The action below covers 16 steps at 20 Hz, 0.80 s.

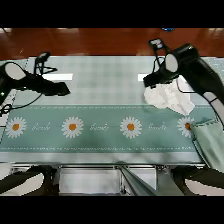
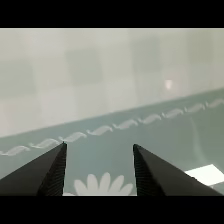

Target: Fold the shirts.

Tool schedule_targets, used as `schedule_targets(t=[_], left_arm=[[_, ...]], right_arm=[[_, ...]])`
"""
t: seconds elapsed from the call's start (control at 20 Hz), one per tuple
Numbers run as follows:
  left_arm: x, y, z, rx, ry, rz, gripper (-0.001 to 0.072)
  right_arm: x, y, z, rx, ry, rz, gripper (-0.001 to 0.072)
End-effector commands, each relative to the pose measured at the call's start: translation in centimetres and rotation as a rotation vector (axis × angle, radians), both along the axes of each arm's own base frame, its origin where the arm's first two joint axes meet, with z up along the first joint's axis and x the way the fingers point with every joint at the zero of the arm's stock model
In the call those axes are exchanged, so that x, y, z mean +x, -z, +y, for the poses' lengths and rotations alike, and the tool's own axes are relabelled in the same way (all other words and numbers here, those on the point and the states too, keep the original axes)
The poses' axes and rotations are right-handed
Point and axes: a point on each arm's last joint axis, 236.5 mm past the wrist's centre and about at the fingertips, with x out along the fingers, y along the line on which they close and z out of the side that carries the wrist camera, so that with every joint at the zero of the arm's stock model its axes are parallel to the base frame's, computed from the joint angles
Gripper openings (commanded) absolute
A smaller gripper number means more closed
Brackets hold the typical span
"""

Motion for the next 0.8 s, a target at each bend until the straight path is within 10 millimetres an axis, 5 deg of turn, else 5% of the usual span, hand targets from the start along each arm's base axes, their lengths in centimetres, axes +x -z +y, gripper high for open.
schedule_targets(t=[0.0,0.15,0.35,0.55,0.75], left_arm=[[0.8,-4.5,4.5,0.038,-0.117,-0.116,0.0508],[-1.8,-4.9,6.2,0.041,-0.17,-0.132,0.0508],[-4.6,-0.4,4.4,-0.014,-0.177,-0.049,0.0508],[-3.8,1.3,3.4,-0.072,-0.206,-0.035,0.0508],[-3.6,2.6,3.4,-0.074,-0.21,-0.003,0.0508]], right_arm=[[-0.9,-5.1,-6.9,-0.081,0.143,-0.059,0.0417],[-1.5,-6.1,-11.8,-0.004,0.305,-0.151,0.0417],[-2.1,2.0,-12.4,0.167,0.388,-0.071,0.0417],[0.6,7.4,-10.6,0.304,0.416,-0.038,0.0416],[0.3,14.1,-10.4,0.288,0.44,0.104,0.0417]])
